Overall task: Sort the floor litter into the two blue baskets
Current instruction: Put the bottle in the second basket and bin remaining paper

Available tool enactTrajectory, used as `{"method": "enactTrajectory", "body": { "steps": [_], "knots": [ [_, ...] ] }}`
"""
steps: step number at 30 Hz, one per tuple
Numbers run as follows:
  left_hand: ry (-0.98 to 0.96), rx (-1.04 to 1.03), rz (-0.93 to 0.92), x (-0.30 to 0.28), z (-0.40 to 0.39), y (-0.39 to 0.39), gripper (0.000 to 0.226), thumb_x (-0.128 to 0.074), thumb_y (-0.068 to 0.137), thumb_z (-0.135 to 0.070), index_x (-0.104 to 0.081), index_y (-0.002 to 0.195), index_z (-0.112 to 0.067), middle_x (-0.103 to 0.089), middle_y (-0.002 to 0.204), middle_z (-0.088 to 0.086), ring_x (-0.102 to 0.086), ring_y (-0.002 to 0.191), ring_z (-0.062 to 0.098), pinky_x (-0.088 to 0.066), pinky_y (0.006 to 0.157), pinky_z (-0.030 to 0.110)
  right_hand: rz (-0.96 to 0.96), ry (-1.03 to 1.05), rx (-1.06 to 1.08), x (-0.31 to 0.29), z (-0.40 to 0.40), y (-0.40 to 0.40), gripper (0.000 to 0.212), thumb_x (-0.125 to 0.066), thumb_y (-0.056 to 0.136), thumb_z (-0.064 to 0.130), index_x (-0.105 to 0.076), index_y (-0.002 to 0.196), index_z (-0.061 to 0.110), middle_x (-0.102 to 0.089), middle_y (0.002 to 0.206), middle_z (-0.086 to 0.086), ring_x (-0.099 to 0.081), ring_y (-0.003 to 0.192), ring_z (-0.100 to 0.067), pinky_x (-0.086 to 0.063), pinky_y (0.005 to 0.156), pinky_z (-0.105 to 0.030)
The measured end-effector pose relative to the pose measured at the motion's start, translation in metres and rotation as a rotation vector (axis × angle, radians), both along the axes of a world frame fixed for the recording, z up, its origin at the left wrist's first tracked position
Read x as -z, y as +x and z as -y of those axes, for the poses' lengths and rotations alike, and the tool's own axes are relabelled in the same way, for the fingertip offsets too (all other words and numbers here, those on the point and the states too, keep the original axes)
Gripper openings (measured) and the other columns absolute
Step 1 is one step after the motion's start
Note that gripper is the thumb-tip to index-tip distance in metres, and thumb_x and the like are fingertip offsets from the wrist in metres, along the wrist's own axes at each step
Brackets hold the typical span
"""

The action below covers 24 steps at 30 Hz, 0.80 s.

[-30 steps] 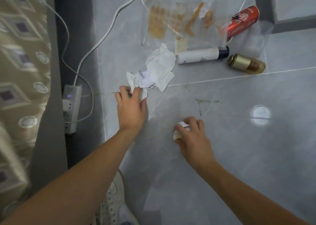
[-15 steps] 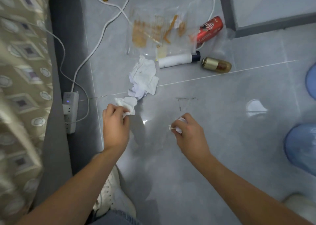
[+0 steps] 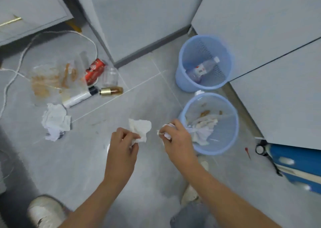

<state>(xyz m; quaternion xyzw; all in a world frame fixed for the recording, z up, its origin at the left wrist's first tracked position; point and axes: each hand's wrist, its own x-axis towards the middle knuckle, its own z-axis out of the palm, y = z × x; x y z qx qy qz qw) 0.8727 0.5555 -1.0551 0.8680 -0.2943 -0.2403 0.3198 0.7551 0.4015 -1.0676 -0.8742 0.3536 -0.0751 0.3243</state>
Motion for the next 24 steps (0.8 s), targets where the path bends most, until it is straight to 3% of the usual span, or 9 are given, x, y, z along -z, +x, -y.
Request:
{"method": "enactTrajectory", "body": {
  "steps": [5,10,13,15,18,21,24],
  "knots": [
    [-0.107,0.181,-0.012,-0.002,0.112,-0.059,0.027,-0.067,0.083,0.008,-0.068,0.099,-0.014,-0.048,0.1,-0.008,-0.047,0.095,0.013,-0.041,0.073,0.015,-0.059,-0.042,0.144,-0.012,0.069,-0.086,0.012,-0.076,0.084,0.004,-0.072,0.088,0.014,-0.055,0.093,0.0,-0.057,0.075,-0.019,-0.052,0.063,-0.037],
    [-0.063,0.23,-0.017,0.025,0.191,-0.095,0.02,-0.068,0.087,0.0,-0.066,0.1,-0.016,-0.049,0.104,-0.007,-0.046,0.098,0.013,-0.049,0.07,0.025,-0.1,-0.023,0.211,0.006,0.111,-0.143,0.014,-0.075,0.085,0.001,-0.071,0.088,0.014,-0.056,0.097,0.004,-0.056,0.078,-0.01,-0.046,0.067,-0.015],
    [-0.001,0.264,-0.013,0.048,0.214,-0.099,0.018,-0.068,0.09,-0.008,-0.067,0.105,-0.018,-0.052,0.108,-0.003,-0.05,0.101,0.018,-0.053,0.075,0.034,-0.139,0.009,0.237,0.033,0.123,-0.162,0.02,-0.078,0.082,0.002,-0.073,0.095,0.016,-0.054,0.099,0.003,-0.059,0.082,-0.014,-0.055,0.068,-0.029],
    [0.056,0.274,-0.007,0.058,0.221,-0.097,0.022,-0.068,0.093,-0.018,-0.067,0.114,-0.021,-0.056,0.115,0.001,-0.053,0.104,0.023,-0.054,0.079,0.037,-0.141,0.078,0.236,0.044,0.124,-0.167,0.032,-0.081,0.079,0.005,-0.074,0.108,0.018,-0.055,0.11,0.002,-0.061,0.096,-0.018,-0.058,0.078,-0.036],
    [0.129,0.3,0.038,0.061,0.221,-0.093,0.032,-0.068,0.092,-0.029,-0.065,0.124,-0.024,-0.058,0.126,0.0,-0.053,0.111,0.023,-0.053,0.078,0.034,-0.158,0.115,0.207,0.043,0.121,-0.167,0.045,-0.084,0.08,0.017,-0.071,0.122,0.025,-0.053,0.129,0.001,-0.053,0.116,-0.023,-0.053,0.095,-0.035],
    [0.135,0.292,0.085,0.051,0.211,-0.091,0.032,-0.068,0.092,-0.032,-0.064,0.123,-0.023,-0.057,0.124,-0.002,-0.052,0.112,0.019,-0.05,0.072,0.027,-0.156,0.071,0.208,0.031,0.115,-0.161,0.042,-0.084,0.08,0.023,-0.071,0.12,0.029,-0.053,0.134,0.002,-0.049,0.121,-0.023,-0.049,0.094,-0.033],
    [0.133,0.266,0.1,0.039,0.196,-0.086,0.029,-0.07,0.091,-0.034,-0.064,0.116,-0.021,-0.053,0.112,-0.003,-0.052,0.104,0.016,-0.047,0.065,0.024,-0.118,0.003,0.201,0.016,0.105,-0.148,0.034,-0.083,0.08,0.021,-0.073,0.113,0.026,-0.058,0.121,0.004,-0.054,0.114,-0.021,-0.054,0.086,-0.036]
  ]
}}
